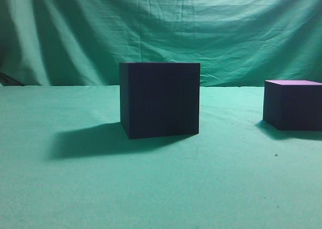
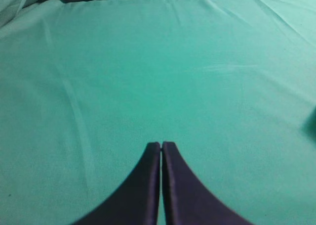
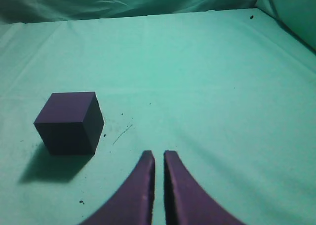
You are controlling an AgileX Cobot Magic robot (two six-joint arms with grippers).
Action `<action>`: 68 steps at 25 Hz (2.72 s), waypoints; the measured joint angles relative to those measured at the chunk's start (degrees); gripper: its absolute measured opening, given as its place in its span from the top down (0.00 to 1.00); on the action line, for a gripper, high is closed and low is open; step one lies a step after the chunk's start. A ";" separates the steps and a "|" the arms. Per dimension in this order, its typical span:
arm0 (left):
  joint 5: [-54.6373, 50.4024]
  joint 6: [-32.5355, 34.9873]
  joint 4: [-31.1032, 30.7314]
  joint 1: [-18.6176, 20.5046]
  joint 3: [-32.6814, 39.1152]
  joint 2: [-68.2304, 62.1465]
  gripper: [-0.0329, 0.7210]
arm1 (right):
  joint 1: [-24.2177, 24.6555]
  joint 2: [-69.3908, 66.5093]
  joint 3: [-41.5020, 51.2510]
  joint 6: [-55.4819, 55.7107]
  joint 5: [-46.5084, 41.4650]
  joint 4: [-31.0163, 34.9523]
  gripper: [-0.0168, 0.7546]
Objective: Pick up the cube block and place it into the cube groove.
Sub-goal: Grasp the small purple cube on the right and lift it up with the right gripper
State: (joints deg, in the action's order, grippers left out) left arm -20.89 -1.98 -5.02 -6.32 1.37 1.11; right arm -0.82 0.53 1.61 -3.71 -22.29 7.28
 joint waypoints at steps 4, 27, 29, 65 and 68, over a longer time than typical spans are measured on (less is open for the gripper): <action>0.00 0.00 0.00 0.00 0.00 0.00 0.96 | 0.00 0.00 0.00 0.00 0.00 0.00 0.91; 0.00 0.00 0.00 0.00 0.00 0.00 0.96 | 0.00 0.00 0.00 1.29 15.03 10.88 0.91; 0.00 0.00 0.00 0.00 0.00 0.00 0.96 | 0.00 0.00 0.00 1.67 16.27 13.00 0.91; 0.00 0.00 0.00 0.00 0.00 0.00 0.96 | -24.61 -89.71 -65.40 11.72 -33.88 -8.57 0.91; 0.00 0.00 0.00 0.00 0.00 0.00 0.96 | -24.61 -91.91 -66.05 13.01 -33.35 -8.78 0.70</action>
State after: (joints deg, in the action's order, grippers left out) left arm -20.89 -1.98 -5.02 -6.32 1.37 1.11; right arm -25.43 -91.38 -64.44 9.30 -55.64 -1.51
